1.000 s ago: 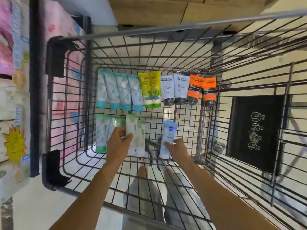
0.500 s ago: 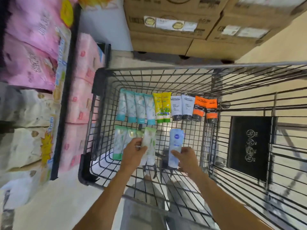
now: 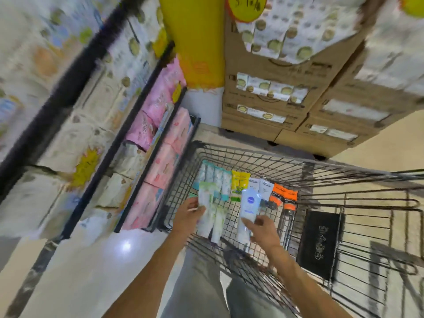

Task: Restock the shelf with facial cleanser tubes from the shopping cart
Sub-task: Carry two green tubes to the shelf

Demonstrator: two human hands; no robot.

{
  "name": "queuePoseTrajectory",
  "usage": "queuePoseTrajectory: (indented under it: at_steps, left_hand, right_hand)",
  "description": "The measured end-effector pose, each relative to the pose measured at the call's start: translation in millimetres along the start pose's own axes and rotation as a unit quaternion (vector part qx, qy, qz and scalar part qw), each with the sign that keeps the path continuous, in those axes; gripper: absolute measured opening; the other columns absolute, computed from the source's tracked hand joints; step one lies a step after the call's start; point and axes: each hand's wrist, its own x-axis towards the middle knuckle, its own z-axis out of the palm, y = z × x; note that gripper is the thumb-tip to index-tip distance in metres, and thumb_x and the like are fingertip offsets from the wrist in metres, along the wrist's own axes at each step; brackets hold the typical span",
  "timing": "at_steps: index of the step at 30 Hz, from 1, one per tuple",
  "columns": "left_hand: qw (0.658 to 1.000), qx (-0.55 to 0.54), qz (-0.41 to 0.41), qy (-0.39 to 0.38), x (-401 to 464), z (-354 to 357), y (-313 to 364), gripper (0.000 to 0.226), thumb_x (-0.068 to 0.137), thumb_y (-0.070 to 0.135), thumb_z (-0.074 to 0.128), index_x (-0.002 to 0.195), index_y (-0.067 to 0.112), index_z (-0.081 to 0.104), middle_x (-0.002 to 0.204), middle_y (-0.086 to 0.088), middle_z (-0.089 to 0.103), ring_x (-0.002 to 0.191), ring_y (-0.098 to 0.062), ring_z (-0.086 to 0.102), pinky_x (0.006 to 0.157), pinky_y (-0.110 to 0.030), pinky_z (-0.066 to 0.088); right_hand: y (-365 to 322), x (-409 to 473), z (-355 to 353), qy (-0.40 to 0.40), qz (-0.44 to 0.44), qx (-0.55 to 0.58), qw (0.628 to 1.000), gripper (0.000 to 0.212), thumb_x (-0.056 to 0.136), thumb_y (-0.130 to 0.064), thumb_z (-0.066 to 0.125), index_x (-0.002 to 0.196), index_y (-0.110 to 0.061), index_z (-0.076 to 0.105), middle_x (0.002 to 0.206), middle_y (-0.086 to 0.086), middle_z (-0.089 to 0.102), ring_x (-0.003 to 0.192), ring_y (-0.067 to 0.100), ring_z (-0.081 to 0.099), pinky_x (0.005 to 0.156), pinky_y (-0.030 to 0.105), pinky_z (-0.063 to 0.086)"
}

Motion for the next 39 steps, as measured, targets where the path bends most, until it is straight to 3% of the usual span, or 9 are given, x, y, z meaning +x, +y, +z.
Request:
queuePoseTrajectory:
  at_steps: [4,9,14,18,21,25,28,33,39]
  left_hand:
    - [0.997,-0.06,0.002,0.041,-51,-9,6,0.023,0.095,0.006,0.069,0.108,0.025,0.069,0.106,0.003,0.074,0.098,-0.023,0.072,0.083,-0.04,0.059]
    - [0.982,-0.151,0.022,0.11,-118,-23,-10,0.025,0.096,0.003,0.067,0.111,0.022,0.07,0.1,0.008,0.078,0.091,-0.012,0.074,0.075,-0.025,0.059]
    - [0.947,-0.236,0.01,0.22,-189,-48,-45,0.02,0.095,0.01,0.071,0.11,0.022,0.068,0.106,0.001,0.075,0.097,-0.019,0.072,0.091,-0.043,0.06]
    - [0.904,-0.295,0.004,0.309,-250,-69,-90,0.017,0.095,0.009,0.071,0.109,0.017,0.068,0.11,-0.008,0.074,0.099,-0.031,0.073,0.092,-0.054,0.057]
    - [0.864,-0.351,0.009,0.361,-300,-82,-127,0.016,0.094,0.009,0.072,0.108,0.018,0.069,0.105,-0.007,0.074,0.092,-0.027,0.071,0.084,-0.048,0.057]
    - [0.81,-0.399,0.016,0.43,-368,-97,-187,0.043,0.08,0.027,0.079,0.12,0.013,0.069,0.112,-0.009,0.076,0.101,-0.034,0.073,0.086,-0.057,0.057]
    - [0.774,-0.426,0.016,0.469,-422,-106,-236,0.03,0.088,0.019,0.078,0.117,0.014,0.07,0.102,0.002,0.078,0.093,-0.024,0.074,0.087,-0.056,0.057]
    - [0.714,-0.456,0.004,0.532,-523,-120,-324,0.017,0.096,0.007,0.069,0.112,0.014,0.069,0.107,-0.006,0.075,0.09,-0.023,0.073,0.087,-0.055,0.058]
    - [0.634,-0.471,-0.003,0.613,-648,-133,-430,0.023,0.096,0.011,0.069,0.119,0.014,0.069,0.109,-0.001,0.077,0.103,-0.028,0.073,0.09,-0.055,0.057]
  right_hand:
    - [-13,-22,-4,-0.04,-0.053,-0.05,0.997,0.036,0.088,-0.027,0.08,0.106,-0.001,0.063,0.097,0.017,0.068,0.075,0.022,0.063,0.064,0.036,0.054]
    - [-26,-47,11,-0.106,-0.122,-0.121,0.98,0.034,0.086,-0.032,0.082,0.103,-0.008,0.065,0.094,0.01,0.069,0.084,0.028,0.07,0.081,0.051,0.06]
    - [-33,-79,55,-0.179,-0.174,-0.184,0.951,0.038,0.083,-0.02,0.085,0.102,0.006,0.064,0.08,0.008,0.065,0.064,0.02,0.062,0.064,0.036,0.055]
    - [-29,-129,99,-0.247,-0.218,-0.245,0.912,0.026,0.084,-0.013,0.083,0.081,-0.002,0.059,0.067,0.003,0.056,0.05,0.006,0.053,0.049,0.017,0.044]
    - [-18,-173,131,-0.298,-0.259,-0.289,0.872,0.034,0.085,-0.015,0.082,0.07,-0.016,0.051,0.055,-0.005,0.051,0.045,0.005,0.047,0.043,0.015,0.035]
    - [12,-232,175,-0.37,-0.29,-0.362,0.805,0.024,0.085,-0.019,0.082,0.08,-0.009,0.061,0.063,-0.002,0.06,0.054,0.01,0.054,0.049,0.016,0.04]
    - [47,-288,209,-0.407,-0.314,-0.381,0.769,0.021,0.087,-0.016,0.081,0.083,-0.006,0.063,0.069,0.002,0.061,0.061,0.016,0.056,0.053,0.016,0.043]
    - [125,-388,261,-0.466,-0.306,-0.409,0.723,0.027,0.085,-0.02,0.083,0.097,-0.007,0.063,0.092,0.011,0.07,0.076,0.019,0.067,0.078,0.042,0.058]
    - [236,-519,319,-0.544,-0.31,-0.428,0.652,0.03,0.087,-0.02,0.081,0.104,-0.004,0.063,0.099,0.012,0.067,0.085,0.024,0.071,0.084,0.046,0.061]
